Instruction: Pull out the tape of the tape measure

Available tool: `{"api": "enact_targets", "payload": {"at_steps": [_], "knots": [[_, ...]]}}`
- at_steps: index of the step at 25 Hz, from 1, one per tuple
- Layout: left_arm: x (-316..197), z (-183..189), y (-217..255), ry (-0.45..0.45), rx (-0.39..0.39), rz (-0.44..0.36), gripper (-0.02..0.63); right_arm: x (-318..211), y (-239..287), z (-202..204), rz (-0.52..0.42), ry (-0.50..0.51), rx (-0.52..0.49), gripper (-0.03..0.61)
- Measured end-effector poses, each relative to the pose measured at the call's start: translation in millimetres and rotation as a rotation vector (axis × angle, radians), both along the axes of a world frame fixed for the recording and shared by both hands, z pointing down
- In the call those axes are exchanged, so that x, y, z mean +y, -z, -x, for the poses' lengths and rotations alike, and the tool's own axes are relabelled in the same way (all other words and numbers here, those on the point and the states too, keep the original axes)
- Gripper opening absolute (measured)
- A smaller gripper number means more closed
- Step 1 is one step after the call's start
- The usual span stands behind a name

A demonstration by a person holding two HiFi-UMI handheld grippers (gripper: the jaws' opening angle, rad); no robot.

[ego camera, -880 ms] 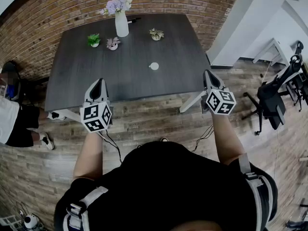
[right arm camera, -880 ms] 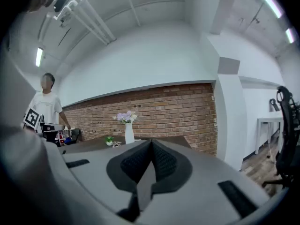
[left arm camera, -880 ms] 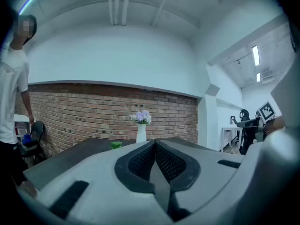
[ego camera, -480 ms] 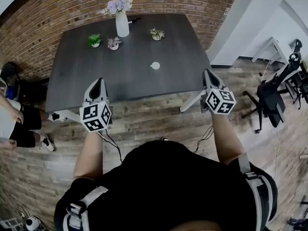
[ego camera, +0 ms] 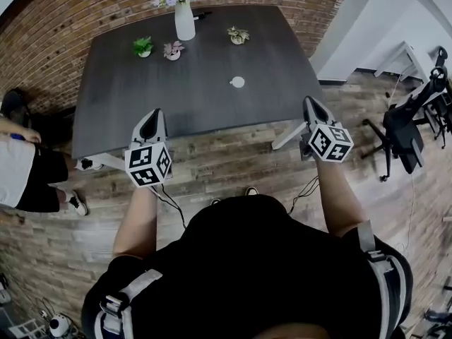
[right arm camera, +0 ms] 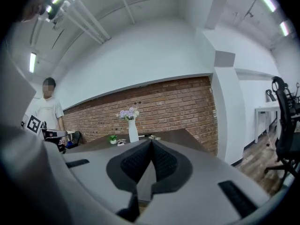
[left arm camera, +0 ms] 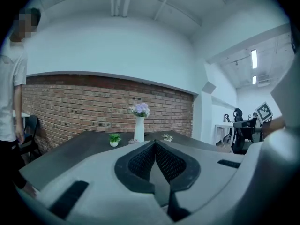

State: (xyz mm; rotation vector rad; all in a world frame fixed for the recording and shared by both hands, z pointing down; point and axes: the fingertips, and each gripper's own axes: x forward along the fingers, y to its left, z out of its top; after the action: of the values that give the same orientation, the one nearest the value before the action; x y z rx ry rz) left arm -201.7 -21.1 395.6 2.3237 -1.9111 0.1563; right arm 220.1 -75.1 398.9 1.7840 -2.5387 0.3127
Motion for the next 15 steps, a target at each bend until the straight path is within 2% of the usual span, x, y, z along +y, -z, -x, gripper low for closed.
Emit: {"api": "enact_targets", "payload": {"at_steps": [4,7,8,9,10,15], "knots": [[1.9,10.8,-12.7,-0.017,0.000,0.032,0.011,-1.2,-10.6,22.0,0.022,0.040,0.009,-0.002],[3.0,9.7,-33.1,-0.036,-0.003,0.094,0.010,-8.0,-22.6,39.9,0.046,0.091,0.038,0.000],[4.0,7.1,-39.7,-0.047,-0.015,0.108,0.011,-11.9,-28.3,46.2,0.059,0.118,0.049,0.015],[3.7,5.1,-45.7,-0.053,-0.027,0.118,0.011,-17.5,-34.8,53.0,0.074,0.148,0.057,0.076],[1.9,4.0,-51.5,-0.053,-0.034,0.128,0.011,-24.8,-41.8,60.0,0.091,0.177,0.064,0.107],[-19.3,0.9,-71.3,-0.005,-0.020,0.183,0.011,-73.3,-93.3,95.6,0.186,0.319,0.156,0.155]]}}
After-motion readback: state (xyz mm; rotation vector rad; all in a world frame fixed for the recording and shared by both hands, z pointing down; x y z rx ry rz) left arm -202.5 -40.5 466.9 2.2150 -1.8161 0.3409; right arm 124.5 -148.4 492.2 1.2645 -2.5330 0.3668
